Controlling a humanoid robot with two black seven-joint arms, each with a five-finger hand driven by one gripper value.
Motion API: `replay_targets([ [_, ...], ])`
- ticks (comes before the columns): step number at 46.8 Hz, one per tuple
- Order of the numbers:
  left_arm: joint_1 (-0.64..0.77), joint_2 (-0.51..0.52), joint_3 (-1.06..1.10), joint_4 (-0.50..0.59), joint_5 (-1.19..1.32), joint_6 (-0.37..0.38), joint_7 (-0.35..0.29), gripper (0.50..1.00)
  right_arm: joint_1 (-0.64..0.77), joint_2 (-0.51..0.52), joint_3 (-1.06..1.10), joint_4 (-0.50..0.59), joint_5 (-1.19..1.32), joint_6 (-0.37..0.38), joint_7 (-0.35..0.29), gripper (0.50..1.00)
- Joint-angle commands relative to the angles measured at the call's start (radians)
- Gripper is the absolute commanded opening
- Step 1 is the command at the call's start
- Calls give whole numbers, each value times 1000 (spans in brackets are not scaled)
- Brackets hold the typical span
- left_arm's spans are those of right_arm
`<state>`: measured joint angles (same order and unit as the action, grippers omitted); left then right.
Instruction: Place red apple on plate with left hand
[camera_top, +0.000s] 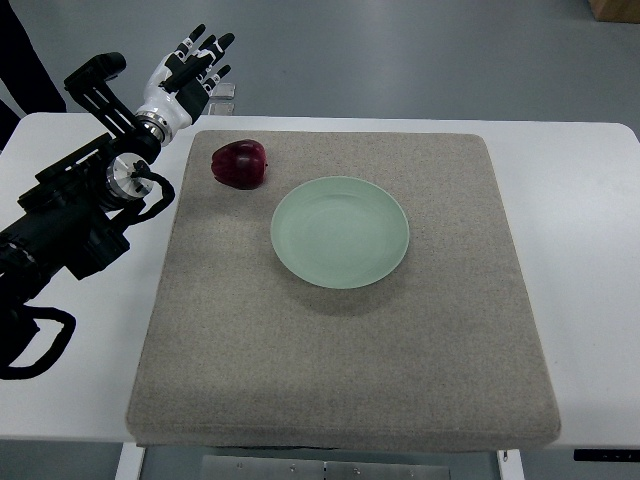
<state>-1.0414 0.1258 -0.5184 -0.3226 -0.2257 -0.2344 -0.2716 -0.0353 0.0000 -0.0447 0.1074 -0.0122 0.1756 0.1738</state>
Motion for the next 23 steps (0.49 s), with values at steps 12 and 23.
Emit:
replay_targets([
  [12,0,0,1,-3,-1,-2,0,994,0,0,0,0,0,1,0,964],
  [23,0,0,3,-3,0,-2,0,994,0,0,0,0,0,1,1,964],
])
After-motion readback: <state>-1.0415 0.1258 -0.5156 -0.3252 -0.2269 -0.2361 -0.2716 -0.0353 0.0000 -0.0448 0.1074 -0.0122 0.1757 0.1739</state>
